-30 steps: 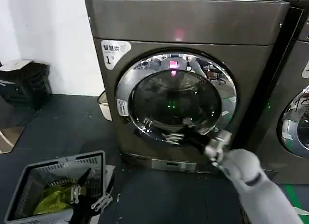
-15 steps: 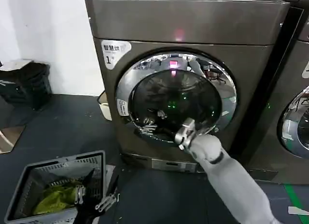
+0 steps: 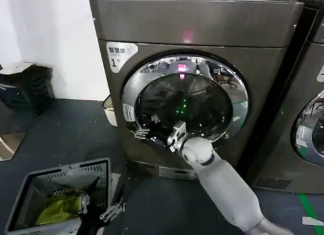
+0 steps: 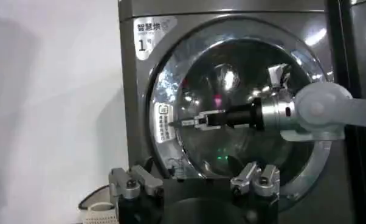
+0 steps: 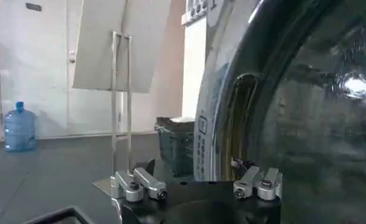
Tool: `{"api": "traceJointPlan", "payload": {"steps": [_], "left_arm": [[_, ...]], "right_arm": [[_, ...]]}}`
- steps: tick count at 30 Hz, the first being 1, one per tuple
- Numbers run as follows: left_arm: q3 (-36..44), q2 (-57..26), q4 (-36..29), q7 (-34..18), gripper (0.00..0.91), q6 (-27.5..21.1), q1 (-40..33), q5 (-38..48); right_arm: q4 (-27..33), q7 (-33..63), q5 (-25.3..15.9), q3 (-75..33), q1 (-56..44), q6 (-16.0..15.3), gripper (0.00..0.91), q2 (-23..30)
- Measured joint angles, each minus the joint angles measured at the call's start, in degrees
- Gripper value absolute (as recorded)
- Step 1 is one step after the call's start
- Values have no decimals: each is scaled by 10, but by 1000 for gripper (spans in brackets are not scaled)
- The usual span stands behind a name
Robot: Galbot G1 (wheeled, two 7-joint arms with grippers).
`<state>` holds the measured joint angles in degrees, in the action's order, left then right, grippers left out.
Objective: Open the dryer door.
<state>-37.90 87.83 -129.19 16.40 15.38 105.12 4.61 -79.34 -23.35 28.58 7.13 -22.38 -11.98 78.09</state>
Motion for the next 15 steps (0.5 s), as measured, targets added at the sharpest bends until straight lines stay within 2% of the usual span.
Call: {"api": "traceJointPlan", "payload": {"steps": [7,15], "left_arm": [[-1,1,2,-3,907,0,-9,10],[-20,-14,-3,4,907,-41,-19,38]], "right_arm": [[29,-48,-1,-4,11,0,907,18],[42,-88,3,-6,11,-1,907,24]]}}
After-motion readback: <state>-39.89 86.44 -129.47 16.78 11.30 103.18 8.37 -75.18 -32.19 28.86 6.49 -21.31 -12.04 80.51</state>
